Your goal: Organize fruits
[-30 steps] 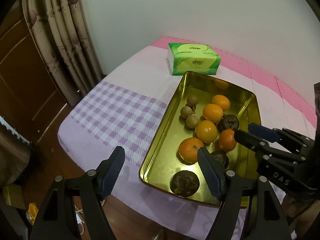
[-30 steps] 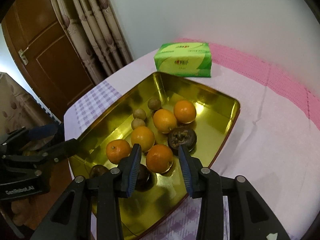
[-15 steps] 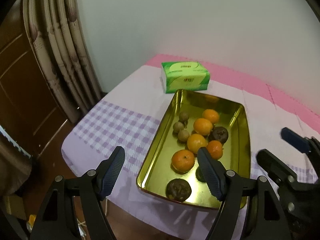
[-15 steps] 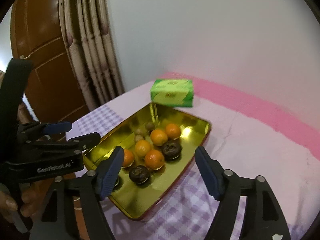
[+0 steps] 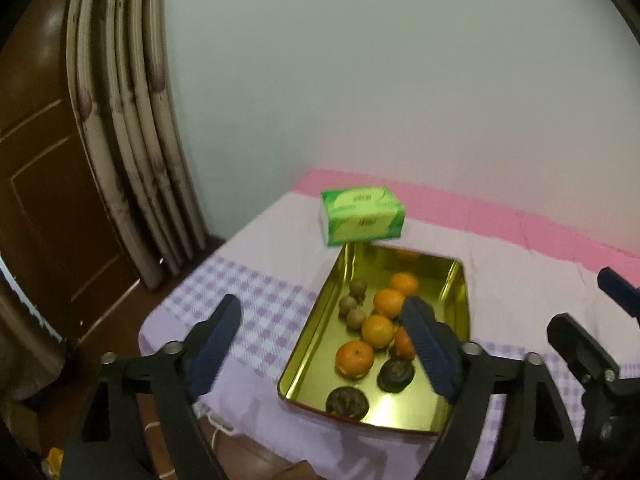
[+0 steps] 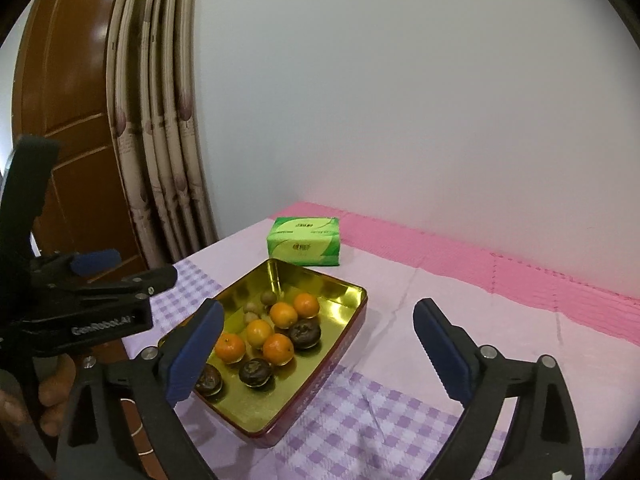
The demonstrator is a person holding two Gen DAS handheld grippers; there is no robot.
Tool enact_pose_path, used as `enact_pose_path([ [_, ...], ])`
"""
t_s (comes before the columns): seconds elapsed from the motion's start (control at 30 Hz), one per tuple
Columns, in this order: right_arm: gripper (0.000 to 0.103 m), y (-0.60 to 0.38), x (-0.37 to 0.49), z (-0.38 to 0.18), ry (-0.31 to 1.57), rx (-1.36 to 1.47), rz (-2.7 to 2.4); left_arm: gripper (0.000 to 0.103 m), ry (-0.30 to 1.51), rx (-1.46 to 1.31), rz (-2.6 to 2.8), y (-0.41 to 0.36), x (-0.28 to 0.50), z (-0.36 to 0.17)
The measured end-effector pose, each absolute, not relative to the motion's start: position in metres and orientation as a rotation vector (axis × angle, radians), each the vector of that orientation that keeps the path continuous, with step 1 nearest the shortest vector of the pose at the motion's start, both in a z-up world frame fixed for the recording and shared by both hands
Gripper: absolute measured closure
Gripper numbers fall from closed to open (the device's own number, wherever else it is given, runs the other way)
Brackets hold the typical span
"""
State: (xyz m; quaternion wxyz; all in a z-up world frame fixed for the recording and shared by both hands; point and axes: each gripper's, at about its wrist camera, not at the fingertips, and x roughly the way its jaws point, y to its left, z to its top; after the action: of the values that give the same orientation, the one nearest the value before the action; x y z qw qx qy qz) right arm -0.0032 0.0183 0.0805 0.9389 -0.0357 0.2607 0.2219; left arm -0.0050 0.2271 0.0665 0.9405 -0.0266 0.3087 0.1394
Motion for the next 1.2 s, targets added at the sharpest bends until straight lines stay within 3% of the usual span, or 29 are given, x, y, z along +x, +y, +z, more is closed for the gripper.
enact_pose_path([
  [0.13, 0.007, 0.01, -0.012, 0.088, 0.518, -0.069, 0.444, 0.0, 0.525, -0.073, 0.253, 0.225, -0.025, 0.087],
  [0.73, 0.004, -0.001, -0.021, 0.089, 0.538, -0.078, 0.423, 0.0, 0.543, -0.068, 0.223, 0.218, -0.03, 0.093],
  [1.2, 0.004, -0.101, 0.037, 0.002, 0.792, -0.138, 0.273, 0.0, 0.639, -0.042, 0.231, 0.214, -0.011, 0.067],
])
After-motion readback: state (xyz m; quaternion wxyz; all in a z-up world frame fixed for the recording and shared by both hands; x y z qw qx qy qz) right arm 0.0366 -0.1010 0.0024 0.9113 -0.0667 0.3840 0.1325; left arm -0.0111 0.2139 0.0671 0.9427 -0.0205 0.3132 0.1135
